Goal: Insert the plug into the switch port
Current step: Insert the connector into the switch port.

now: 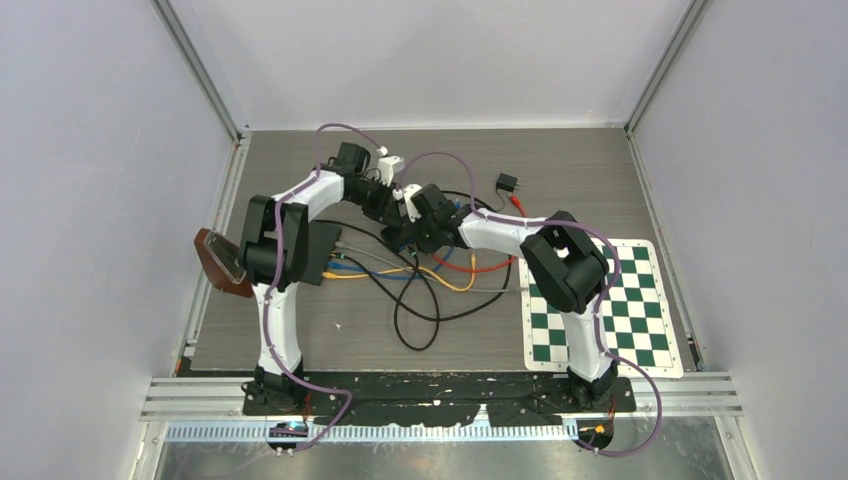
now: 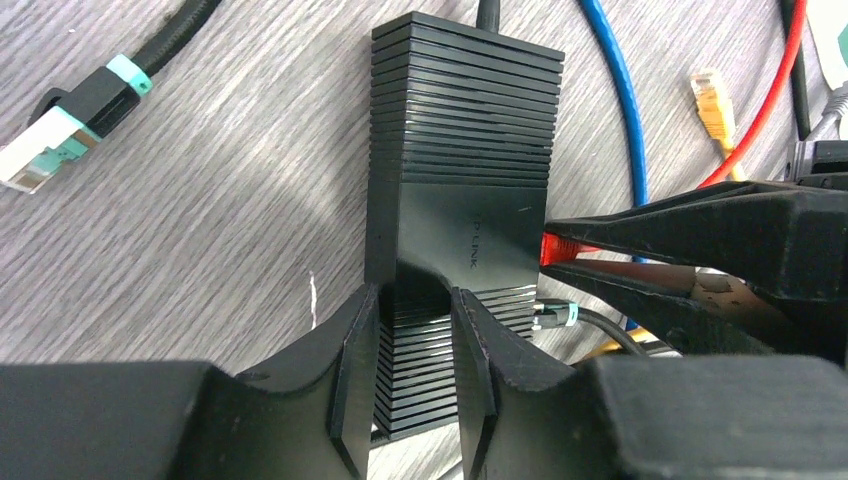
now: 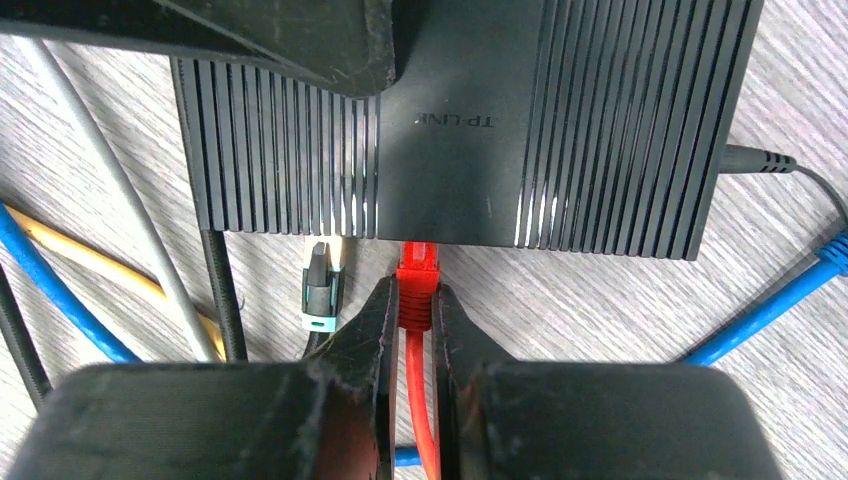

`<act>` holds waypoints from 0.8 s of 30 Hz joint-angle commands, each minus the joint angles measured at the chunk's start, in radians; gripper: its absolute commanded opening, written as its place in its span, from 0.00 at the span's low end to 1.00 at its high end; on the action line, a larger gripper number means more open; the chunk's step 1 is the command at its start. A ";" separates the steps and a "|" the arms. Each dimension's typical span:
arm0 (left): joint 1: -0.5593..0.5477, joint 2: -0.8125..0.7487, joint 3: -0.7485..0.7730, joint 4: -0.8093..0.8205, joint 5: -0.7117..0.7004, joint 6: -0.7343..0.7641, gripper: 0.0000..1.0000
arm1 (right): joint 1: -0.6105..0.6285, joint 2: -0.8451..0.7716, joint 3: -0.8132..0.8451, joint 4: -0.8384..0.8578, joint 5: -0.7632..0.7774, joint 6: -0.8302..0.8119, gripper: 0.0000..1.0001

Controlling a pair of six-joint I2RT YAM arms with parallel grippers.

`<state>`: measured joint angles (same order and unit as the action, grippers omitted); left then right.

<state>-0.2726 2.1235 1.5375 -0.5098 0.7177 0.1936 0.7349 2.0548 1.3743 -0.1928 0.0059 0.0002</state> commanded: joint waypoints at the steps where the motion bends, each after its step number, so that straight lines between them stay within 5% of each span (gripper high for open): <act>1: -0.131 0.004 0.030 -0.383 0.355 -0.100 0.29 | -0.026 0.101 0.096 0.272 0.008 0.039 0.05; 5: -0.028 -0.027 0.145 -0.390 0.217 -0.183 0.32 | -0.026 0.073 0.066 0.266 -0.019 -0.005 0.26; 14: 0.097 0.016 0.284 -0.349 0.031 -0.311 0.35 | -0.026 -0.042 -0.011 0.112 0.058 -0.148 0.47; 24: 0.096 0.027 0.197 -0.188 -0.036 -0.333 0.36 | -0.027 -0.142 -0.084 0.033 0.017 -0.176 0.55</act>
<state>-0.1745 2.1368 1.7531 -0.7895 0.6888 -0.1062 0.7113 1.9934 1.3106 -0.1421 0.0277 -0.1673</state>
